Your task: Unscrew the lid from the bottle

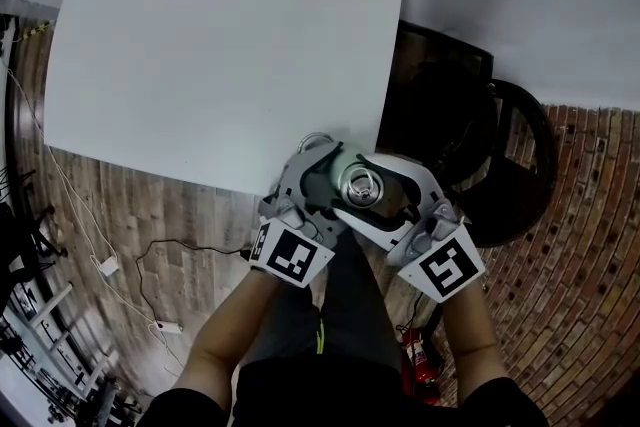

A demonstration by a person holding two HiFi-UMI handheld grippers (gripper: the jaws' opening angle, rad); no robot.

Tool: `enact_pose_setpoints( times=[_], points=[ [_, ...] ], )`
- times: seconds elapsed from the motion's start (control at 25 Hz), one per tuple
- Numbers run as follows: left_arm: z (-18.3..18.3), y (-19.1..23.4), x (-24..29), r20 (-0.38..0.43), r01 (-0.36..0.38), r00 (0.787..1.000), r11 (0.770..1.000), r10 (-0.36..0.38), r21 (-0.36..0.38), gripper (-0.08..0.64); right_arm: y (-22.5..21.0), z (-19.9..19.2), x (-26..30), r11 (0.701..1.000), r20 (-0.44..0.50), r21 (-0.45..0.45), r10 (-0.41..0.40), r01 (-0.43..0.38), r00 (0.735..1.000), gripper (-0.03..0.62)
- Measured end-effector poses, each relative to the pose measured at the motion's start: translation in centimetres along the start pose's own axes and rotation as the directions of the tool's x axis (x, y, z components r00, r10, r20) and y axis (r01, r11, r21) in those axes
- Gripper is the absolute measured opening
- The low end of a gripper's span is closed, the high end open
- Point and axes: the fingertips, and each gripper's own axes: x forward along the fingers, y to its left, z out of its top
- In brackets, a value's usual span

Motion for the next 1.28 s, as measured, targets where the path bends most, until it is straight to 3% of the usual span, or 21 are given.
enact_pose_setpoints(
  times=[0.12,0.2,0.28,0.6,0.76,0.88,1.04,1.12,1.2,1.28],
  points=[
    [0.1,0.1,-0.1,0.001,-0.005,1.0,1.0,0.005,0.0,0.373,0.6,0.2,0.1,0.961,-0.043,-0.016,0.274,-0.275,0.961,0.264],
    [0.1,0.1,-0.1,0.001,-0.011,1.0,1.0,0.011,0.001,0.373,0.8,-0.2,0.0,0.932,-0.105,-0.008,0.36,-0.363,0.927,0.264],
    [0.1,0.0,-0.1,0.001,-0.011,1.0,1.0,0.011,0.003,0.373,0.9,-0.5,-0.1,0.926,-0.131,-0.006,0.372,-0.376,0.919,0.264],
    [0.0,0.1,-0.1,-0.002,-0.003,1.0,1.0,0.003,0.004,0.373,0.7,-0.1,0.1,0.954,-0.052,0.022,0.299,-0.298,0.953,0.265],
    [-0.1,0.2,0.0,-0.001,-0.005,1.0,1.0,0.005,0.003,0.373,0.7,-0.6,-0.2,0.963,-0.058,0.048,0.268,-0.266,0.962,0.305],
    [-0.1,0.3,0.1,0.0,-0.006,1.0,1.0,0.006,0.007,0.373,0.2,-0.6,-1.4,0.977,-0.03,0.12,0.183,-0.178,0.983,0.311],
    [0.3,0.4,-0.1,0.009,-0.01,1.0,1.0,0.01,0.02,0.373,0.8,-1.2,-2.1,0.972,-0.037,0.224,-0.069,0.075,0.997,0.311],
    [0.2,0.2,-0.2,0.003,-0.01,1.0,1.0,0.01,0.011,0.373,1.0,-1.0,-2.4,0.94,-0.024,0.262,-0.222,0.22,0.975,0.311],
    [0.0,0.0,-0.1,-0.001,-0.01,1.0,1.0,0.01,0.007,0.373,0.4,-0.6,-2.8,0.892,-0.004,0.279,-0.37,0.356,0.929,0.311],
    [0.0,0.0,0.0,-0.002,-0.011,1.0,1.0,0.011,0.009,0.373,-0.5,-0.4,-2.8,0.846,0.004,0.291,-0.469,0.447,0.883,0.311]
  ],
)
